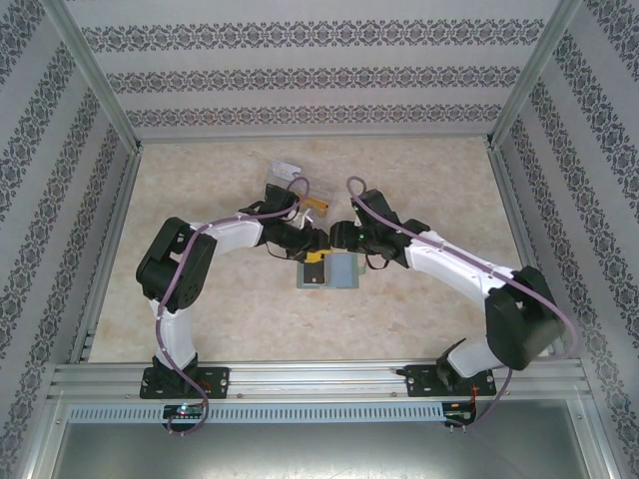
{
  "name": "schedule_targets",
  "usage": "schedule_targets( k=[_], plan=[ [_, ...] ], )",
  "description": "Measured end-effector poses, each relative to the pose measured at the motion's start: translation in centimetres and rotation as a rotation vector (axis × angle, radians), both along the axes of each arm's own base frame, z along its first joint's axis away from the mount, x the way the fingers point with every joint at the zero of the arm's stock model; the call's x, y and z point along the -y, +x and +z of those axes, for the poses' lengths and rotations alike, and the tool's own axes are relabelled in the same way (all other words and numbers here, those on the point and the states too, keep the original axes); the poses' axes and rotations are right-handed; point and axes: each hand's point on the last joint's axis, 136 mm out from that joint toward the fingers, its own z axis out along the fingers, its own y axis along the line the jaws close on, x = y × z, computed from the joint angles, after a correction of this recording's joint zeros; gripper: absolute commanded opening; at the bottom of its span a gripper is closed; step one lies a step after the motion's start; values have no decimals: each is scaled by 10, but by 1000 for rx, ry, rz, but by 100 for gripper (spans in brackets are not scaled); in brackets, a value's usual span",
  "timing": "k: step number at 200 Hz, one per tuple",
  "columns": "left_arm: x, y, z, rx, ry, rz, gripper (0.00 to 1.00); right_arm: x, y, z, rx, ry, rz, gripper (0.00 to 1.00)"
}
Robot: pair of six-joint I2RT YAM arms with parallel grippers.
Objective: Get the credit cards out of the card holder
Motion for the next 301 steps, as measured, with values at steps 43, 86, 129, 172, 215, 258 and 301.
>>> schedule_targets(
  k=[43, 86, 129, 172, 215, 258, 301],
  plan=[
    [19, -5, 14, 12, -70, -30, 35, 29, -9, -3, 21, -23, -73, 48],
    [13, -3, 4, 14, -13, -12, 26, 33, -13, 0, 41, -23, -74, 32],
    [-9, -2, -14, 22, 133, 33, 26, 26, -17, -16, 3, -53, -47, 25],
    [-14, -2, -15, 27, 158, 44, 27, 8, -27, -58, -111, -138, 13, 19],
    [-14, -3, -16, 21, 164, 45, 27, 6, -28, -86, -185, -193, 16, 20],
    [-14, -4, -22, 8, 171, 42, 26, 6, -27, -93, -205, -208, 9, 25],
    [-13, -5, -28, -7, 173, 36, 27, 4, -25, -102, -224, -222, 10, 25]
  ],
)
